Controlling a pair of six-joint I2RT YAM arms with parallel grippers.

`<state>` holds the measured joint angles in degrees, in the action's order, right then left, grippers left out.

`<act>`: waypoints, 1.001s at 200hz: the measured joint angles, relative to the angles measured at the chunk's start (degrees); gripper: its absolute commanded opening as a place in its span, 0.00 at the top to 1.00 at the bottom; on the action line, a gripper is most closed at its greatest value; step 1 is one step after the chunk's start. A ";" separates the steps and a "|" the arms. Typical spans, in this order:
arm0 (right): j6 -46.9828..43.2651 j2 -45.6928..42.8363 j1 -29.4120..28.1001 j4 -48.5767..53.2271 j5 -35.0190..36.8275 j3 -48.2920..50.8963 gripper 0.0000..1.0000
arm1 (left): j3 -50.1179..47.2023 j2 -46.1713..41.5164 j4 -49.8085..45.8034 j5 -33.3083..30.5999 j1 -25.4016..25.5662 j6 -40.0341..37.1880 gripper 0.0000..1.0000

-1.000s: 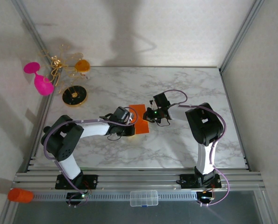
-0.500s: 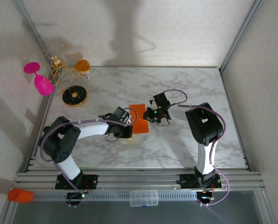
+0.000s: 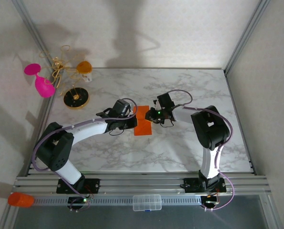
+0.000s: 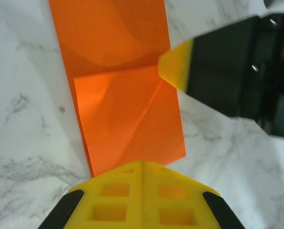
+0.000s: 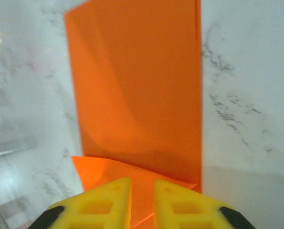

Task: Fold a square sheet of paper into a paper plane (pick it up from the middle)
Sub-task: Fold the triangle a second time at the center of the table, then pick up the paper from the center of the table.

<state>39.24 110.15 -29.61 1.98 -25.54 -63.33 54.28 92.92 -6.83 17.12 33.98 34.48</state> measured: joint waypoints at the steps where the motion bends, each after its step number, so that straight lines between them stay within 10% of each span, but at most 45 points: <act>1: 0.15 -0.11 0.00 -0.04 0.02 0.04 0.71 | 0.04 0.09 0.13 -0.07 -0.02 0.11 0.96; 200: 12.94 -4.39 -0.17 -3.85 3.15 6.16 0.66 | 3.63 15.28 8.76 -6.95 -0.81 14.80 1.00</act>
<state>52.18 105.75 -29.78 -1.87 -22.39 -57.17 57.91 108.20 1.93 10.17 33.17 49.28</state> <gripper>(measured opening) 0.342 0.050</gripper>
